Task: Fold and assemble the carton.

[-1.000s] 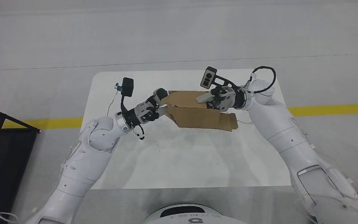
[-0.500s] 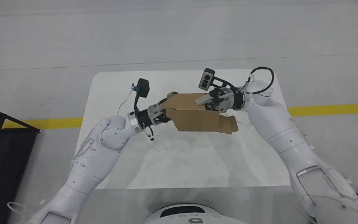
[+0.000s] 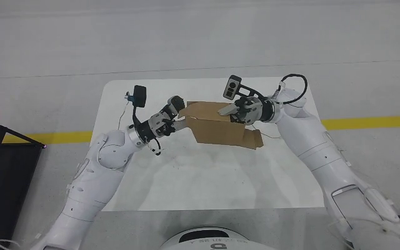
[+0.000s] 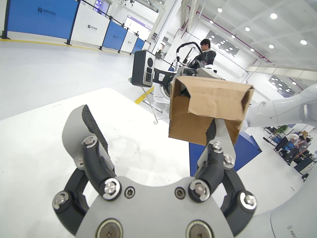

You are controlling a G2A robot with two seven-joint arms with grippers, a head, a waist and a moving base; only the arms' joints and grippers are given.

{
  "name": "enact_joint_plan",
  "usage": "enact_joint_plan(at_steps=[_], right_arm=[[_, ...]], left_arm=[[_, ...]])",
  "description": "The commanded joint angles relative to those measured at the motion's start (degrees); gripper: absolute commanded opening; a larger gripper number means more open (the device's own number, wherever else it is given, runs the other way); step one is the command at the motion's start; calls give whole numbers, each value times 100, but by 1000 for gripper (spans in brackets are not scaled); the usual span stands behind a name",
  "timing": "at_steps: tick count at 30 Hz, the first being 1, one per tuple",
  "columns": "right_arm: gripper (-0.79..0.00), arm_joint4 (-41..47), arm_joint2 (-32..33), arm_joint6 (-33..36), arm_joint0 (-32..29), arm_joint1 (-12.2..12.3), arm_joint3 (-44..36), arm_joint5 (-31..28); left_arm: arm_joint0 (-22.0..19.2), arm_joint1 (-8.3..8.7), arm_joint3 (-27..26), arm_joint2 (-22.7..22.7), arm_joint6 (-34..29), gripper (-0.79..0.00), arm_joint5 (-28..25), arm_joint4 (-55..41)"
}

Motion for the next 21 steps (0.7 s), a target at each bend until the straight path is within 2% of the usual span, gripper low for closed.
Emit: enact_joint_plan(at_steps=[1,10,15,21], right_arm=[[-785,-14,1,0,4,-3,9,-2],[-785,-12,24,0,2,-18,29,-8],[-785,-36,24,0,-4,-21,14,17],[-785,-44,33,0,-19,-21,-21,47]], left_arm=[[101,28,-67,-149,16,-22,0,-37],[333,79,-272,-361,-5,-80,-217,-234],[277,47,-365,-254,122,-86,75,197],[196,-9,-374,-112,456,-157,320,528]])
